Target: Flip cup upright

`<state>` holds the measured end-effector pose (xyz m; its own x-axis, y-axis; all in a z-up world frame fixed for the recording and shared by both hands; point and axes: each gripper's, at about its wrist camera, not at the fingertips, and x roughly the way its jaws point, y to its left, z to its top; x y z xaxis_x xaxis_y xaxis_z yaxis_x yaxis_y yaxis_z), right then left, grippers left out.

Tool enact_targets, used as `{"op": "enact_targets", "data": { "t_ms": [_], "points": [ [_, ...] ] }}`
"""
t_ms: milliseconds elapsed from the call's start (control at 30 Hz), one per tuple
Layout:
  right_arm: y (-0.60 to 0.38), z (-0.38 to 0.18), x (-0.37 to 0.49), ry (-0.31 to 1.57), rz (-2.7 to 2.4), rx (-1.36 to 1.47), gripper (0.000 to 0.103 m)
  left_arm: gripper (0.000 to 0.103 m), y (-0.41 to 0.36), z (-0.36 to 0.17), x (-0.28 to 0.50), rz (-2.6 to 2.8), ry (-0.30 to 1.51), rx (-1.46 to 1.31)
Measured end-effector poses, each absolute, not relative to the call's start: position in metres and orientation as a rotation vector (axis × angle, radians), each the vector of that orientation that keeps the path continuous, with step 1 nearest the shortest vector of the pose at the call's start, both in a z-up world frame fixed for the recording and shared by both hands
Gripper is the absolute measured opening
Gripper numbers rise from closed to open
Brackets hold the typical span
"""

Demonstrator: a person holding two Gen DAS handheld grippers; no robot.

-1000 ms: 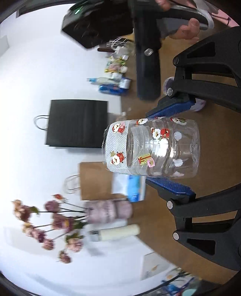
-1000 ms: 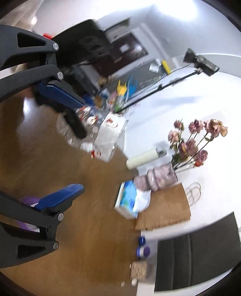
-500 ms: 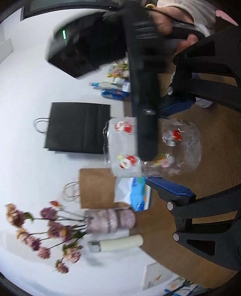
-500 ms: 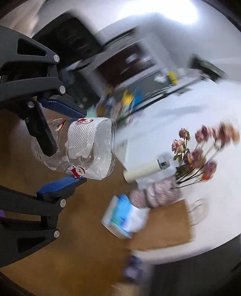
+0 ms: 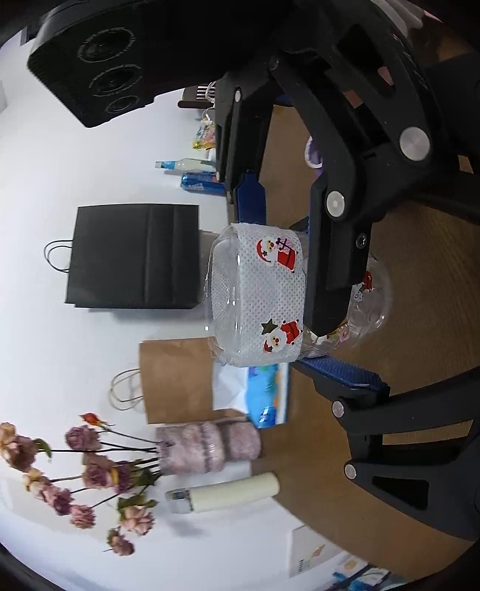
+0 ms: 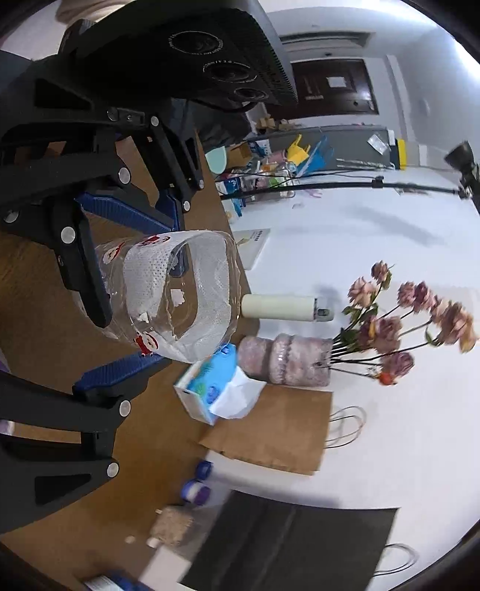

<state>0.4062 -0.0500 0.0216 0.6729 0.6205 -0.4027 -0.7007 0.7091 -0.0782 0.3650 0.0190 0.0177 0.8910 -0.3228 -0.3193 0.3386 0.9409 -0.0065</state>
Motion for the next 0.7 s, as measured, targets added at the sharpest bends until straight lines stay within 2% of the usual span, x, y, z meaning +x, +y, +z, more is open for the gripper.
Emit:
{"op": "enact_targets", "data": {
  "t_ms": [133,300,400,467,500,700],
  "points": [
    [-0.053,0.032,0.411,0.329,0.754,-0.259,0.070,0.058,0.016,0.024,0.372,-0.336,0.296,0.042],
    [-0.062,0.015,0.423,0.378,0.770,-0.189,0.071,0.058,0.011,0.009,0.378,-0.348,0.375,0.038],
    [-0.063,0.007,0.405,0.376,0.742,-0.203,0.071,0.058,0.008,0.003,0.365,-0.365,0.385,0.052],
    [-0.065,0.001,0.388,0.350,0.746,-0.200,0.075,0.058,0.005,-0.001,0.358,-0.391,0.417,0.053],
    [-0.069,-0.007,0.386,0.358,0.754,-0.168,0.077,0.058,0.003,-0.007,0.356,-0.391,0.436,0.063],
    [-0.074,-0.017,0.398,0.455,0.792,-0.089,0.077,0.059,0.008,-0.010,0.355,-0.368,0.493,0.020]
  ]
}}
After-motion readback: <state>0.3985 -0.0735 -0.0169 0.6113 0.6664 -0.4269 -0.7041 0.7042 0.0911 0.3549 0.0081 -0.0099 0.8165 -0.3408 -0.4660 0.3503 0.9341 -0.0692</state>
